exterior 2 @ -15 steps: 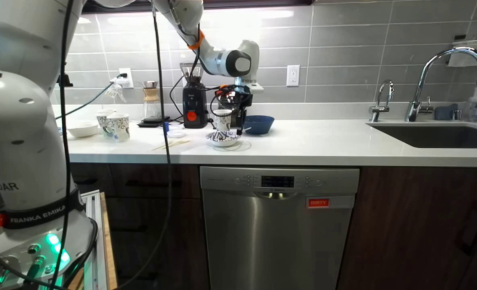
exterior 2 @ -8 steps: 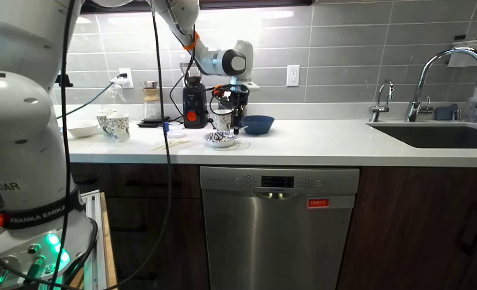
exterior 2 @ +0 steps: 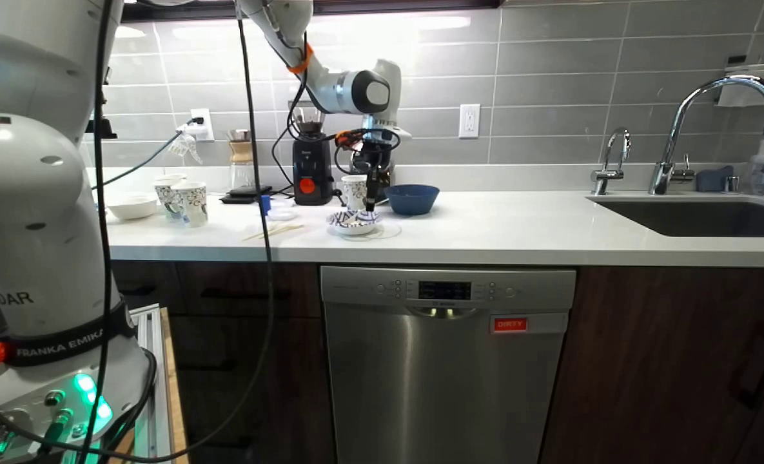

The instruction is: Put some of the bowl's contents into the cup

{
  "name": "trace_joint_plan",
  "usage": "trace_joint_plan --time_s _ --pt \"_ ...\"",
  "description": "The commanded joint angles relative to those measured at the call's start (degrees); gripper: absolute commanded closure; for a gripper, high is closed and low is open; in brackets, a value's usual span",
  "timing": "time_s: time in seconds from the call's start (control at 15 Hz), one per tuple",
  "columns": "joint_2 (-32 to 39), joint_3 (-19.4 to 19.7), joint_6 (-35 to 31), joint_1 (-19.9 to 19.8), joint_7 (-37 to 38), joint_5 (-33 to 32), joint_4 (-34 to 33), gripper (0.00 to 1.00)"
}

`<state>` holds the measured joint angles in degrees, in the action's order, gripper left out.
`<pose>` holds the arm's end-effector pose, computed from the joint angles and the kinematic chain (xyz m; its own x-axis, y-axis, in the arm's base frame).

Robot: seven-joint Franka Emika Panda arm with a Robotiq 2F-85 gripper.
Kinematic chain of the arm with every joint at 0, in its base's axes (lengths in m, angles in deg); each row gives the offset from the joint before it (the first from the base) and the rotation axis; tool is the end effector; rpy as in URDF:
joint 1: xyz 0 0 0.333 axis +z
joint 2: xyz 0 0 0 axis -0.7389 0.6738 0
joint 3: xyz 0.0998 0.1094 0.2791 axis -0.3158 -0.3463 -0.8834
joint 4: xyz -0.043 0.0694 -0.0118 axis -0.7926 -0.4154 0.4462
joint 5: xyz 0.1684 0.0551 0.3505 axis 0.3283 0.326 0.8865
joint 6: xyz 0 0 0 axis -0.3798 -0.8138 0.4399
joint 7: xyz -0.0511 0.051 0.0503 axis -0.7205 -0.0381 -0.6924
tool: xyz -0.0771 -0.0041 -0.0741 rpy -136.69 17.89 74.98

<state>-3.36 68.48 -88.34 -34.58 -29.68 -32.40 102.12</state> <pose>0.6159 0.1831 0.3153 0.8422 -0.5284 -0.1069 -0.5253 -0.8489 0.0582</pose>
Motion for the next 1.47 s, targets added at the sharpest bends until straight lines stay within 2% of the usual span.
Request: trace_joint_plan --time_s 0.0,0.07,0.4,0.87,1.13,1.4 --pt "-1.2 0.6 0.6 0.4 -1.3 -1.5 1.2 0.97" --pt "-1.1 0.9 -0.4 0.7 -1.1 -2.7 1.3 0.97" --pt "-0.6 -0.5 3.8 -1.3 -6.6 1.9 -0.2 0.97" --pt "-1.5 -0.1 11.5 -6.0 -13.3 12.1 -2.9 0.97" --pt "-1.1 0.3 17.9 -7.1 -9.4 18.0 -6.6 0.97" --pt "0.8 0.2 18.2 -6.9 -2.0 23.6 -12.2 0.97"
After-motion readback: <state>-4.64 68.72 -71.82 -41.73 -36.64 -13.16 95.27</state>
